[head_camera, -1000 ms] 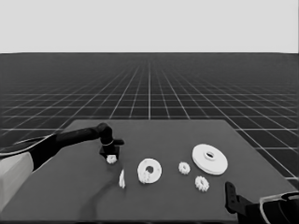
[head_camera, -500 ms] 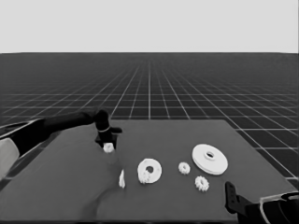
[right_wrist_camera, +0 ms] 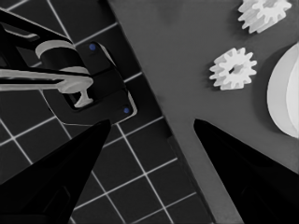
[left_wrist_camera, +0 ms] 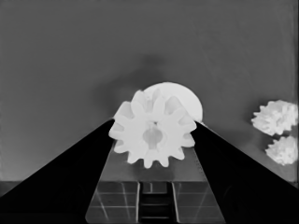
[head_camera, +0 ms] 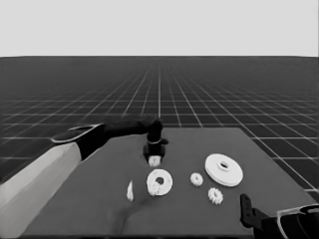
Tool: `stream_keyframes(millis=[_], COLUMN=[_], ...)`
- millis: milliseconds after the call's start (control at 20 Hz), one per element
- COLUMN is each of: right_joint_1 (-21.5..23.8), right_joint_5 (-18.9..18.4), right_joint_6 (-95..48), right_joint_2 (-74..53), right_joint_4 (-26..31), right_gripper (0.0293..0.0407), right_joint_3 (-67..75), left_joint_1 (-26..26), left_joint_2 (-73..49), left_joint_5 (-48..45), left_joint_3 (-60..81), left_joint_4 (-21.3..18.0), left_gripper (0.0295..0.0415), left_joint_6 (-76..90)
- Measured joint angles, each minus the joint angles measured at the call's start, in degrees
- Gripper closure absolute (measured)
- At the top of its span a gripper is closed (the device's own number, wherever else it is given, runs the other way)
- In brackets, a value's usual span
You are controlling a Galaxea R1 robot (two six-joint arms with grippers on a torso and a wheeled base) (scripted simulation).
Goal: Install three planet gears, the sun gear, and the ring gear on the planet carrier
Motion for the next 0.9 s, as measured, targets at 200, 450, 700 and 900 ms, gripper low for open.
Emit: stream_keyframes(millis=[200,450,700,900], right_joint_1=[0.0,0.0,0.0,0.0], right_joint_5=[0.0,0.0,0.0,0.0], right_joint_6=[0.0,0.0,0.0,0.0], right_joint_2=[0.0,0.0,0.0,0.0], right_joint_4=[0.0,0.0,0.0,0.0], right_gripper=[0.0315,0.0315,0.0315,0.0315], right_joint_3=[0.0,0.0,0.0,0.0], left_joint_1=[5.43,8.03,8.2,8.2], left_joint_2=[1.59,2.64,2.71,2.72], left_joint_5=[-2.44,-4.05,-4.18,-4.19], left_joint_3=[-4.26,-7.36,-7.58,-7.59], left_joint_4=[4.89,7.02,7.17,7.18], left_gripper=[0.0398,0.0398,0.0339,0.0326], left_joint_6=[2.15,3.78,3.88,3.89])
